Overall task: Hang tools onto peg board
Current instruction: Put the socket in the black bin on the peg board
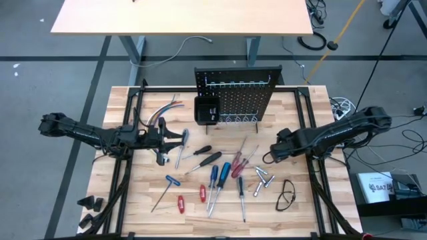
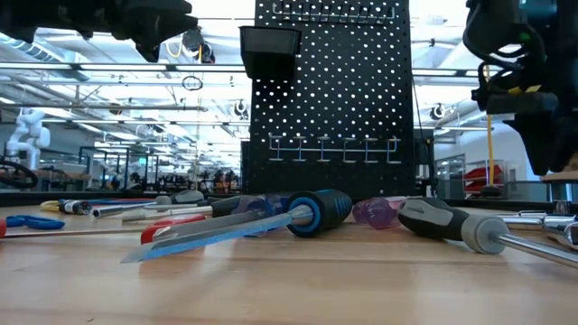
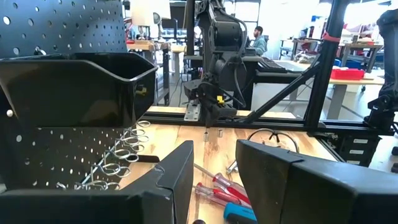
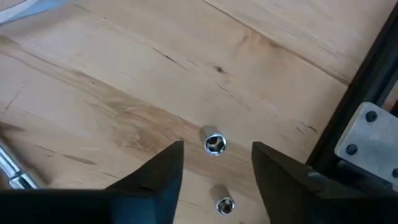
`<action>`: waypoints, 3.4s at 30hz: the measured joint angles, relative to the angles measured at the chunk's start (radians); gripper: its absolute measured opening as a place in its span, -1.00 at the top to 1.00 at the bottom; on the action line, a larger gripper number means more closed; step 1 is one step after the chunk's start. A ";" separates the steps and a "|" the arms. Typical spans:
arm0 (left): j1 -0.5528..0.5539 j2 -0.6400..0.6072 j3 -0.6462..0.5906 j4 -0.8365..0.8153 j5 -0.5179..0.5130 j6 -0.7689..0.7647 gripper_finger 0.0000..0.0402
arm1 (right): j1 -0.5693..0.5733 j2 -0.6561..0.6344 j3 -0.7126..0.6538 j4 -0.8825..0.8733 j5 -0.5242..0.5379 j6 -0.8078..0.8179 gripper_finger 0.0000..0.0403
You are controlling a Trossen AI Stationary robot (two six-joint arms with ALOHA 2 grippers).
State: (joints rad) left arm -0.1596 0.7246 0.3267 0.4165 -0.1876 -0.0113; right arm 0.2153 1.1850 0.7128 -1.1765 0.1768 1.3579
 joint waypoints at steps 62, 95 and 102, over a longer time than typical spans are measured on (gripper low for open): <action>0.000 0.000 0.000 -0.026 0.000 -0.009 0.37 | 0.061 0.159 0.176 0.405 0.173 -0.120 0.72; 0.001 0.000 0.111 -0.330 -0.135 -0.263 0.37 | 0.018 0.399 0.737 1.025 0.435 -1.021 0.72; 0.001 -0.001 0.174 -0.598 -0.185 -0.270 0.37 | -0.018 0.408 0.737 1.033 0.457 -1.008 0.72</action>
State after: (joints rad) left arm -0.1587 0.7238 0.5011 -0.1811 -0.3721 -0.2815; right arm 0.1971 1.5926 1.4500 -0.1436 0.6341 0.3502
